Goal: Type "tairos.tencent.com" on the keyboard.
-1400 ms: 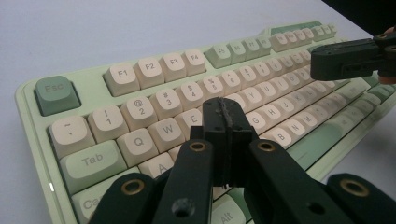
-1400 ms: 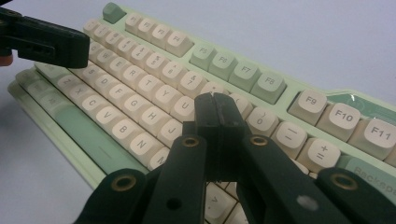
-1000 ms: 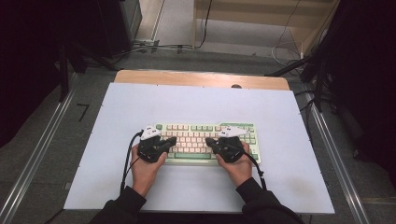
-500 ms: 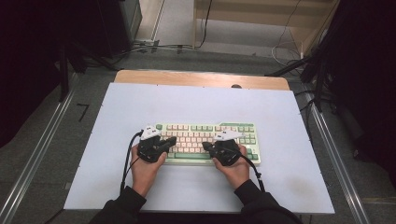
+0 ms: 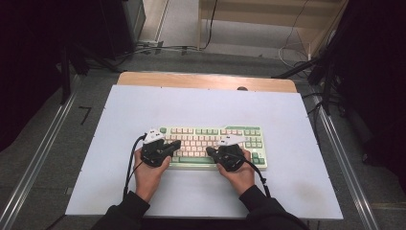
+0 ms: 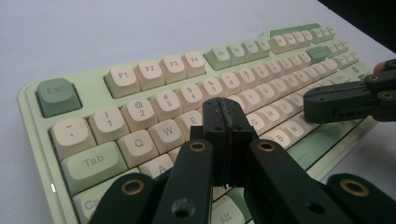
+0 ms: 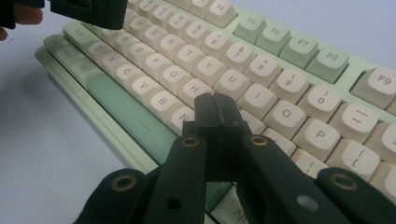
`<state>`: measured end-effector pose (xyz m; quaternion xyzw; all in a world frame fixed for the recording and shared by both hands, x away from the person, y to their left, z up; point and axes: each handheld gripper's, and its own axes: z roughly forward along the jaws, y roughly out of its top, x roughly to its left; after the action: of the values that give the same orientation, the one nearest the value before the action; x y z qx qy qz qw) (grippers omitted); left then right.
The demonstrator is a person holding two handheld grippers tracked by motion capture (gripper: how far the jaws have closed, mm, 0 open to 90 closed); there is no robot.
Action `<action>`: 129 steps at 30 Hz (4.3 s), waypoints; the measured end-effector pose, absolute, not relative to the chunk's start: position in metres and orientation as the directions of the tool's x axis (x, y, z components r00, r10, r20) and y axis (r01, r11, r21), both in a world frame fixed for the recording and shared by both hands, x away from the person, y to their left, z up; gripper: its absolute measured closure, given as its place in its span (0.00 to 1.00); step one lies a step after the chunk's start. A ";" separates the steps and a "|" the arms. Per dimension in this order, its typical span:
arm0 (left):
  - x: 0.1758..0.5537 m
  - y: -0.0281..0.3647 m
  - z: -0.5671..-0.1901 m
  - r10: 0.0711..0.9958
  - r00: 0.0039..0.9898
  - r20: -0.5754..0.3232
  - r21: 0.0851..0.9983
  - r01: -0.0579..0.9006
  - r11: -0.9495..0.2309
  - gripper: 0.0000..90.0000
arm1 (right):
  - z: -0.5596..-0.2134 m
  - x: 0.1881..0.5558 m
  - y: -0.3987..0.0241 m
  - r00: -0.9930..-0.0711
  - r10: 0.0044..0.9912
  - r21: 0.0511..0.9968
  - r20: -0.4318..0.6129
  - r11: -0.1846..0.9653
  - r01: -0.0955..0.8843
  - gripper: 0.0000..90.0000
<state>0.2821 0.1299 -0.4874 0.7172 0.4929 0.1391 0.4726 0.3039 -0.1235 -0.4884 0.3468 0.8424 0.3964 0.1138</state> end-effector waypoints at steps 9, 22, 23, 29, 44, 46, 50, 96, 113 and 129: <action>0.282 0.131 -0.487 0.841 0.473 -0.264 0.817 0.573 -0.066 1.00 | -0.485 0.304 -0.125 -0.733 0.675 0.755 0.088 0.435 0.491 0.98; 0.281 0.136 -0.485 0.844 0.460 -0.277 0.822 0.568 -0.040 1.00 | -0.477 0.304 -0.137 -0.717 0.689 0.775 0.103 0.396 0.492 0.98; 0.281 0.136 -0.485 0.844 0.459 -0.278 0.821 0.569 -0.038 1.00 | -0.477 0.304 -0.138 -0.717 0.690 0.777 0.102 0.395 0.491 0.98; 0.281 0.139 -0.484 0.845 0.456 -0.280 0.824 0.566 -0.033 1.00 | -0.476 0.305 -0.146 -0.714 0.691 0.777 0.113 0.386 0.497 0.93; 0.276 0.151 -0.481 0.855 0.435 -0.283 0.829 0.559 -0.010 0.79 | -0.473 0.309 -0.166 -0.685 0.713 0.779 0.151 0.340 0.526 0.73; 0.276 0.153 -0.481 0.855 0.431 -0.287 0.828 0.561 -0.005 0.76 | -0.473 0.309 -0.169 -0.679 0.717 0.783 0.156 0.330 0.528 0.70; 0.274 0.156 -0.481 0.858 0.424 -0.288 0.829 0.559 0.002 0.70 | -0.473 0.309 -0.172 -0.676 0.719 0.785 0.163 0.320 0.530 0.62; 0.256 0.177 -0.478 0.901 0.349 -0.256 0.840 0.543 0.028 0.25 | -0.462 0.296 -0.219 -0.605 0.783 0.816 0.143 0.253 0.520 0.31; 0.247 0.184 -0.476 0.906 0.336 -0.255 0.841 0.541 0.036 0.24 | -0.461 0.285 -0.261 -0.533 0.837 0.818 0.124 0.218 0.533 0.31; 0.237 0.191 -0.477 0.908 0.325 -0.263 0.837 0.545 0.048 0.21 | -0.460 0.278 -0.286 -0.487 0.865 0.815 0.122 0.193 0.547 0.31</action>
<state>0.2372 0.1913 -0.4768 0.6627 0.5483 0.1922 0.4724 0.2777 -0.2856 -0.4598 0.4710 0.7493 0.4264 0.1866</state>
